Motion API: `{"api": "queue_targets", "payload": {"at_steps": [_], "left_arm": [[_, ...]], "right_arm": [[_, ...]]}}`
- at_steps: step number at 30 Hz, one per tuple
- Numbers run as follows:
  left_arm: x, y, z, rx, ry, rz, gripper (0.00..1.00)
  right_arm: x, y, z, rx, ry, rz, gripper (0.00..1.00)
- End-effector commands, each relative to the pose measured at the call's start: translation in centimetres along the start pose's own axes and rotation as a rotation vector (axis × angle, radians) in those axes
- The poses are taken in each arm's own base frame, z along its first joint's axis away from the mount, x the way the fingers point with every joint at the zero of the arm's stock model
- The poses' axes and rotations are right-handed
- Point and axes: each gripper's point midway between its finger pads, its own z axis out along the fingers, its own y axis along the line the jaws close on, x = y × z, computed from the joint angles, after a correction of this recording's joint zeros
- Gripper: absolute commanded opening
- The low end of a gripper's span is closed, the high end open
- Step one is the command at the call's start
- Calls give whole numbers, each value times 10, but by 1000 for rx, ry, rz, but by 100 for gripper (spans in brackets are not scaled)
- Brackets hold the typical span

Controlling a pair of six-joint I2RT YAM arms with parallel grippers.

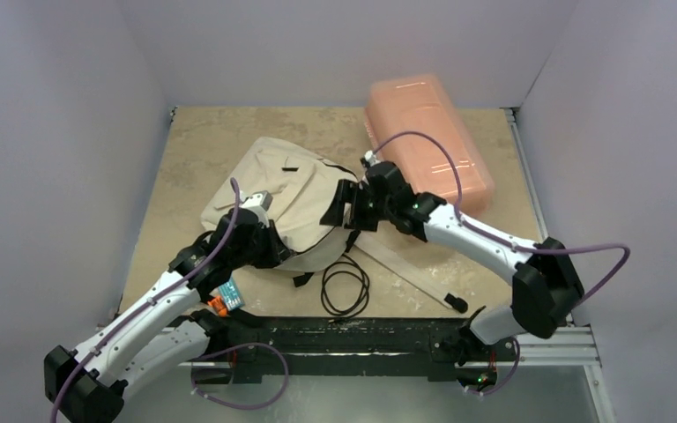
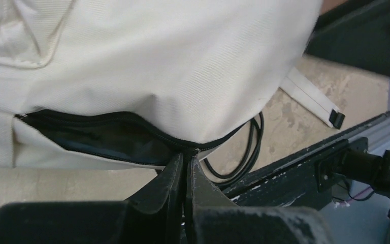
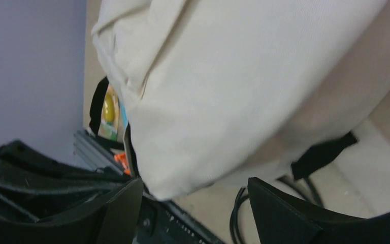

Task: Pack the student bag
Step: Zip the student bag at the center of the board.

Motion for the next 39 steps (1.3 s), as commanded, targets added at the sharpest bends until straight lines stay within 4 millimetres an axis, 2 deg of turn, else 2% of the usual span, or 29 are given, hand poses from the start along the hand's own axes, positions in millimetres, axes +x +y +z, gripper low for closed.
{"api": "queue_targets", "payload": {"at_steps": [1, 5, 8, 12, 13, 15, 16, 18, 21, 24, 27, 31, 35, 37, 38, 39], "left_arm": [[-23, -55, -9, 255, -40, 56, 0], [-17, -57, -7, 274, -7, 62, 0], [-11, -54, -5, 264, 20, 64, 0], [-3, -50, -2, 254, 42, 79, 0], [-2, -46, -1, 239, 45, 78, 0], [0, -31, 3, 157, 40, 63, 0], [2, -15, 5, 73, 46, 42, 0], [-1, 20, 6, -138, 29, 5, 0], [-4, 78, 1, -479, 3, -63, 0], [4, 111, 0, -631, 24, -167, 0], [5, 128, -7, -703, -14, -213, 0], [-7, 145, -27, -785, -115, -245, 0], [-21, 139, -24, -752, -118, -218, 0], [-27, 128, -20, -689, -118, -192, 0], [-30, 123, -21, -660, -122, -182, 16], [-35, 117, -23, -630, -132, -169, 47]], "right_arm": [[36, 37, -15, -161, -7, 250, 80], [41, 39, -6, -154, -13, 358, 79], [38, 34, 5, -162, -59, 421, 73], [30, 29, 21, -115, -80, 401, 68], [30, 29, 23, -112, -81, 395, 57], [33, 22, 24, -85, -82, 399, 9], [36, 15, 23, -64, -83, 405, 0], [42, 2, 18, -31, -93, 428, 0], [39, -6, 17, -69, -102, 393, 0], [36, -7, 17, -105, -76, 346, 0], [31, -11, 12, -94, -104, 311, 0], [26, -21, 5, -80, -122, 283, 0], [21, -21, 3, -81, -129, 215, 0], [21, -8, 0, -143, -123, 154, 0], [22, -7, -1, -152, -126, 128, 0], [23, -8, -4, -149, -134, 102, 0]]}}
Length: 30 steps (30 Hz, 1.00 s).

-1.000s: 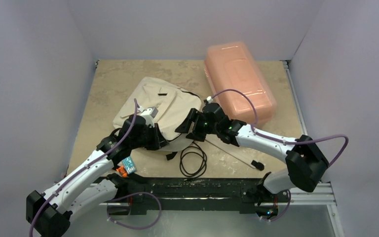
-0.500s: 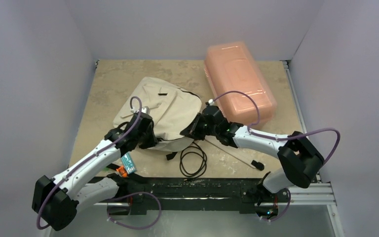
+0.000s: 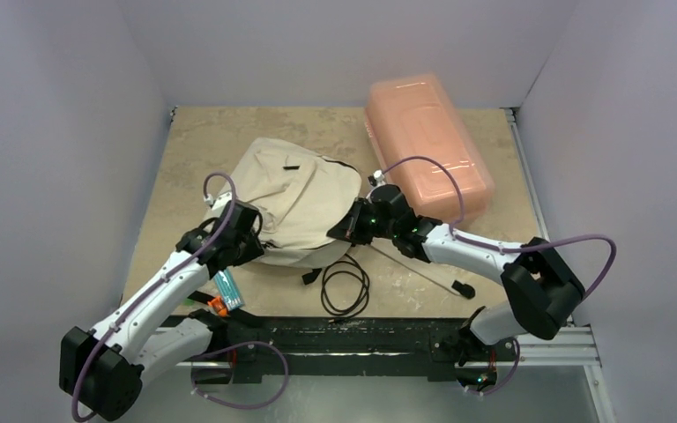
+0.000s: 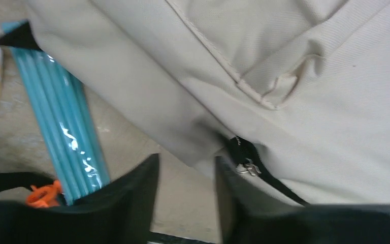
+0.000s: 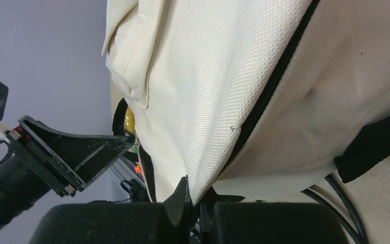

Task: Pack the student bag
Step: Zip the student bag at the center of the board.

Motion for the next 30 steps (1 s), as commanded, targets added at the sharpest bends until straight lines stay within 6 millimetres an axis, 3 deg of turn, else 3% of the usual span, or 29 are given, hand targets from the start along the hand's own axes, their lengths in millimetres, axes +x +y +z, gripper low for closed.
{"api": "queue_targets", "payload": {"at_steps": [1, 3, 5, 7, 8, 10, 12, 15, 20, 23, 26, 30], "left_arm": [[-35, 21, -20, -70, -127, 69, 65], [-51, -5, -38, 72, -179, 95, 84], [-71, -49, -56, 287, -215, 130, 91], [-92, -86, -66, 408, -184, 137, 84], [-110, -111, -77, 481, -181, 155, 79], [-130, -152, -79, 598, -148, 242, 71], [-149, -174, -64, 609, -123, 297, 67], [-168, -196, -34, 595, -73, 346, 65], [-186, -210, 15, 539, -47, 404, 65], [-191, -208, 24, 536, -49, 386, 61], [-197, -195, 19, 542, -84, 308, 61], [-201, -168, 15, 485, -114, 250, 66]], "right_arm": [[-22, 4, -19, -31, -84, -185, 0], [-15, -2, -18, -20, -52, -282, 0], [-9, -1, -18, -46, -26, -362, 5], [-9, 2, -19, -52, -28, -431, 14], [-10, 2, -20, -47, -25, -460, 22], [-13, 3, -24, -33, -27, -521, 45], [-20, 2, -33, 9, -40, -562, 52], [-34, 21, -48, 12, -78, -590, 52], [-55, 74, -56, -92, -151, -544, 50], [-79, 102, -49, -131, -220, -427, 52], [-102, 108, -21, -90, -209, -305, 59], [-121, 109, 21, -56, -214, -210, 60]]}}
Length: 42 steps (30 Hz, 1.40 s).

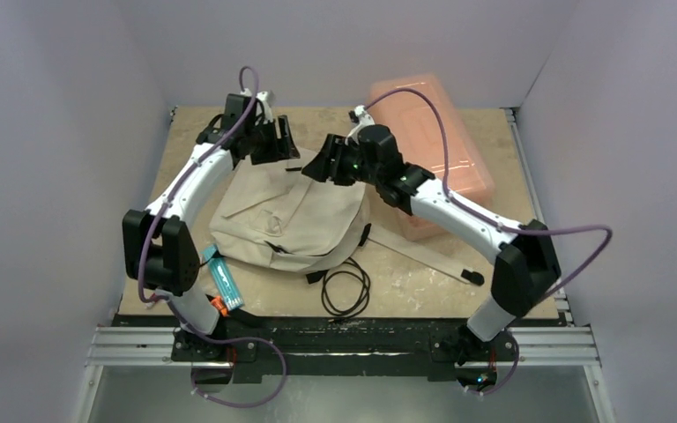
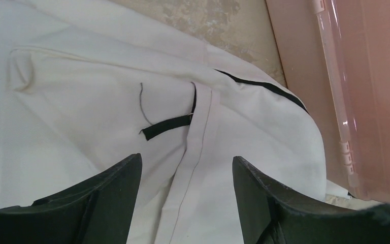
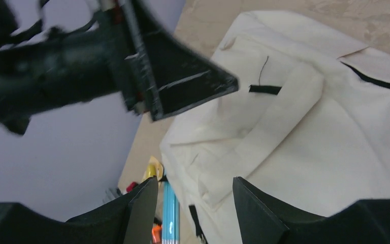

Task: Pack the student bag
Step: Zip the student bag at the center of the board, then unzip the student bag at the center of the board.

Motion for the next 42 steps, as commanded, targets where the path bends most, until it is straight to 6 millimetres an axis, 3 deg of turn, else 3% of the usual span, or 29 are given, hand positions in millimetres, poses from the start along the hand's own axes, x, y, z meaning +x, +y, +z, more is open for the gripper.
{"api": "queue_targets", "payload": {"at_steps": [1, 4, 6, 10, 14, 20, 25, 30, 36, 39, 42], "left_arm": [[-28, 5, -38, 0, -138, -33, 66], [-22, 5, -27, 54, -73, -70, 64], [-15, 4, -12, 102, 2, -94, 59], [-11, 10, 7, 110, 36, -87, 59], [-11, 12, 25, 123, 57, -78, 59], [6, 12, 42, 138, 124, -91, 57], [11, 9, 53, 171, 142, -110, 53], [19, 1, 53, 203, 160, -125, 37], [20, -1, 45, 210, 141, -117, 0], [18, 3, 34, 169, 111, -103, 0], [18, 1, 22, 166, 94, -99, 0]], "right_arm": [[-9, -17, 46, 70, -24, 160, 60], [-2, -36, 71, 101, -45, 216, 58], [0, -44, 82, 108, -65, 223, 56], [7, -54, 98, 99, -69, 221, 56], [10, -68, 108, 101, -84, 243, 56], [12, -87, 113, 115, -78, 281, 52], [8, -96, 114, 102, -75, 295, 44], [2, -104, 109, 127, -93, 297, 43], [-2, -108, 114, 128, -82, 283, 47], [-7, -104, 114, 112, -88, 269, 51], [-13, -100, 118, 98, -104, 253, 62]]}}
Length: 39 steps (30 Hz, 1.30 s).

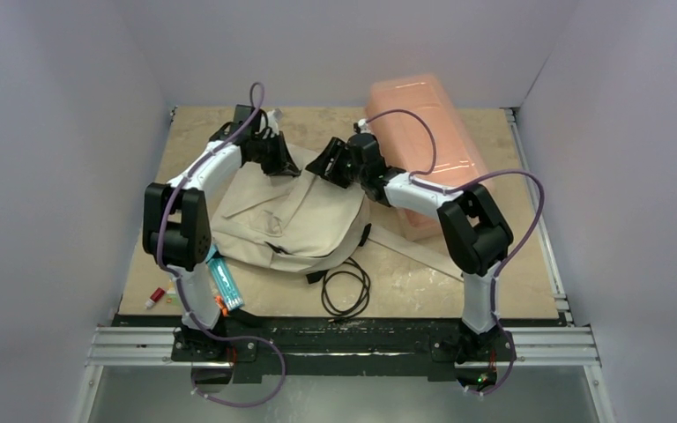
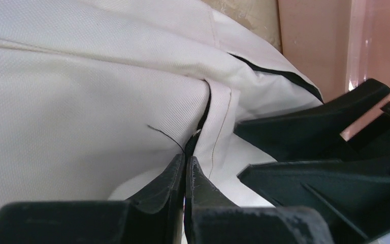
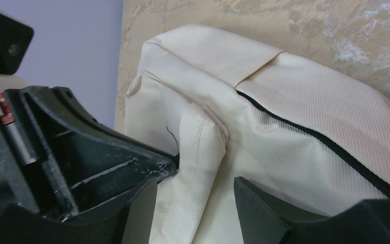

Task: Pack the student bag
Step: Unzip the student bag at the center of the board.

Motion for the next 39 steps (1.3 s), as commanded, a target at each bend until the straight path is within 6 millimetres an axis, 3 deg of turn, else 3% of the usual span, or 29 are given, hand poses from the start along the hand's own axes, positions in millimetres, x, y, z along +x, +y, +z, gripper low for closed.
{"api": "queue_targets", "payload": {"at_steps": [1, 6, 10, 14, 16, 17, 18, 23, 29, 39], "left_arm": [[-13, -26, -35, 32, -96, 57, 0], [-2, -35, -40, 84, -76, 14, 0], [10, -30, -44, 52, -82, -16, 0], [31, -28, -51, -20, -55, -12, 0], [44, -24, -59, -92, -51, 20, 0], [50, -22, -64, -127, -52, 37, 0], [59, -19, -68, -161, -51, 50, 0], [107, 1, -87, -263, -25, 23, 0], [161, 32, -101, -324, 2, -16, 0], [201, 44, -114, -357, 26, -154, 0]], "right_arm": [[-19, 20, 8, -63, -40, -34, 65], [-18, 14, 26, -24, -13, -42, 67], [-24, 8, 35, -4, -44, -31, 62], [-30, 3, 46, 11, -51, -7, 24], [-31, -1, 50, 17, -50, 1, 13], [-31, -3, 51, 21, -50, 1, 2], [-33, -7, 53, 27, -48, 0, 0], [-44, -18, 56, 43, -69, -8, 0], [-61, -12, 49, 43, -115, -77, 0], [-81, 5, 48, 13, -160, -219, 0]]}}
